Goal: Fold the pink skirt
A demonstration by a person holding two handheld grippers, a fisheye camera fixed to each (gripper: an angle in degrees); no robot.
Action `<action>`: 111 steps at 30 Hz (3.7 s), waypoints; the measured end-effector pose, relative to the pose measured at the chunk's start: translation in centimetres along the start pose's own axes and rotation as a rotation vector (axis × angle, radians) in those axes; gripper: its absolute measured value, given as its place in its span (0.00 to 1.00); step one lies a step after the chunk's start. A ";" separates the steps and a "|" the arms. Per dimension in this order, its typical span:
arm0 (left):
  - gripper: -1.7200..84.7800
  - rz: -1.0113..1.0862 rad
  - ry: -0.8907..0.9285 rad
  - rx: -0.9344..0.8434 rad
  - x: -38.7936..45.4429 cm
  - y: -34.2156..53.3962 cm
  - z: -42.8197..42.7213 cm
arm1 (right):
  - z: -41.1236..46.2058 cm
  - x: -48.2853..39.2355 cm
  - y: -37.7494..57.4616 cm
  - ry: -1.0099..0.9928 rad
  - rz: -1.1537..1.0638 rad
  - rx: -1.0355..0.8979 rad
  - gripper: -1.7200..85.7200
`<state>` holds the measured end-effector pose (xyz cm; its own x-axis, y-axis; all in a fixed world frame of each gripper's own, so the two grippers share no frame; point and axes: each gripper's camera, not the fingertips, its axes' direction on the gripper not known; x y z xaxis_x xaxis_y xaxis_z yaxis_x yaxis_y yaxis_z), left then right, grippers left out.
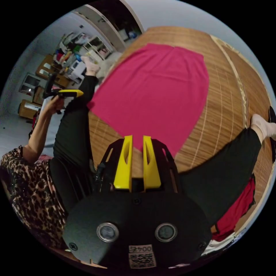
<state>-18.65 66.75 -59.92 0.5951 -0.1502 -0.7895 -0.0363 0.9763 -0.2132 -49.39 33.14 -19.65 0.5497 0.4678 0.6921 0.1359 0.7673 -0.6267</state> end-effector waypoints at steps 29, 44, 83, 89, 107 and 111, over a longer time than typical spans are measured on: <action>0.04 0.516 -0.350 -0.200 29.2 4.5 17.5 | 24.9 -8.8 8.1 0.455 -0.332 -0.090 0.09; 0.05 0.490 -0.312 -0.202 33.1 3.6 20.0 | 28.8 -7.1 8.0 0.448 -0.314 -0.091 0.05; 0.07 0.530 -0.353 -0.261 35.3 -1.2 24.5 | 27.9 -4.4 3.6 0.296 -0.340 -0.152 0.01; 0.06 0.511 -0.338 -0.256 34.1 -2.3 24.2 | 27.1 -4.2 2.7 0.281 -0.333 -0.154 0.01; 0.03 0.524 -0.294 -0.386 30.6 -5.0 23.6 | 24.3 -4.4 0.4 0.244 -0.325 -0.156 0.01; 0.03 0.514 -0.281 -0.419 29.8 -6.2 23.7 | 23.6 -4.5 0.0 0.230 -0.318 -0.163 0.02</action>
<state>18.35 59.92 -68.51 0.6021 0.4131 -0.6833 -0.6388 0.7626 -0.1018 -71.31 41.41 -14.28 0.6264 0.0944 0.7738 0.4473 0.7694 -0.4559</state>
